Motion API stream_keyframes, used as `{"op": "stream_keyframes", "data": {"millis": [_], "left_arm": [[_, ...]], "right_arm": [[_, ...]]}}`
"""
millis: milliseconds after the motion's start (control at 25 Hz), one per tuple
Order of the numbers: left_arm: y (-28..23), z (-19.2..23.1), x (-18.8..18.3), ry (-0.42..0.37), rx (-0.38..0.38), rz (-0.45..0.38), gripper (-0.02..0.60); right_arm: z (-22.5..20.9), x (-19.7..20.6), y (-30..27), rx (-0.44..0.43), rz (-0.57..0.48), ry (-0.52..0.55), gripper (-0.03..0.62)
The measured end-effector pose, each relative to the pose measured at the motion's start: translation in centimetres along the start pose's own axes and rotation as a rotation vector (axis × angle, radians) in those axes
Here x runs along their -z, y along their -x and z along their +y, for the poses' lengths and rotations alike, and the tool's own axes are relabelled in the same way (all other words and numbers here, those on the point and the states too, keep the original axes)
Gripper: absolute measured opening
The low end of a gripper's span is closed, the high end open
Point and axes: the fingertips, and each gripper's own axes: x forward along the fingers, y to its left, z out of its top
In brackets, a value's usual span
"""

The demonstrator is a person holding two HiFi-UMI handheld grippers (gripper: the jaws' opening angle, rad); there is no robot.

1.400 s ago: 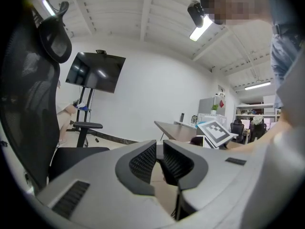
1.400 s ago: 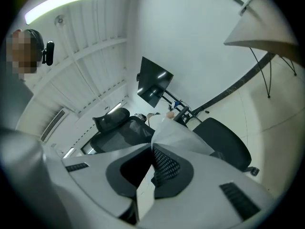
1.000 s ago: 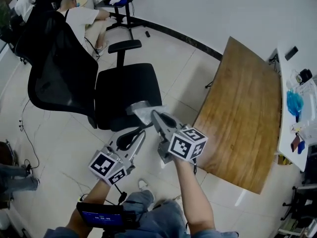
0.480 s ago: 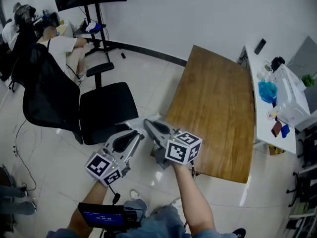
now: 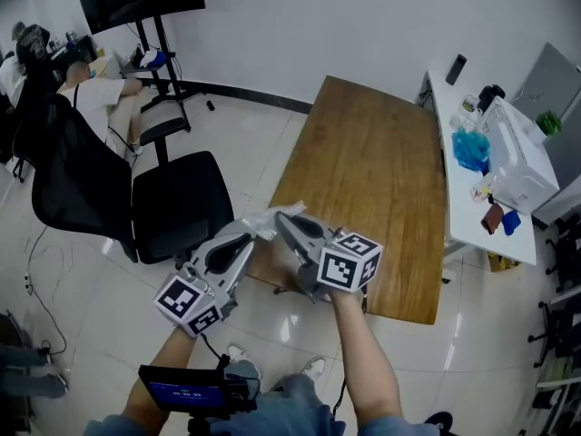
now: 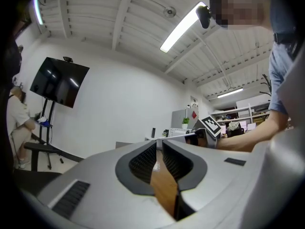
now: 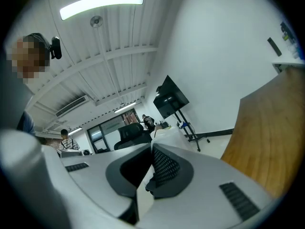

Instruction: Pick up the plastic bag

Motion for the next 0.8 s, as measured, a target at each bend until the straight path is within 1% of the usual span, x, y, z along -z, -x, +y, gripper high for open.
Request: {"op": "stream_keyframes", "data": {"millis": [200,320,480,640,800], "left_arm": [[-3.2,-3.7,0.2,-0.019,0.036,0.012,0.044],[-5.2,-6.3,0.6,-0.021,0.066,0.02,0.044],[-8.3,-10.0,1.6,-0.018,0.113,0.035,0.044],[-11.4,-13.9,2.7,-0.012,0.163,0.041,0.044],[-14.4,-17.5,3.9,-0.014,0.212,0.059,0.044]], "right_arm": [[-1.9,-0.9,5.6,-0.001,0.023,0.027,0.002],[-3.9,-1.2,9.5,0.044,0.029,0.035,0.002],[-6.7,-1.2,14.8,0.102,0.037,0.019,0.002],[-9.2,-0.6,19.9,0.147,0.051,-0.01,0.002],[-11.7,-0.4,24.9,0.204,0.029,-0.06,0.002]]}}
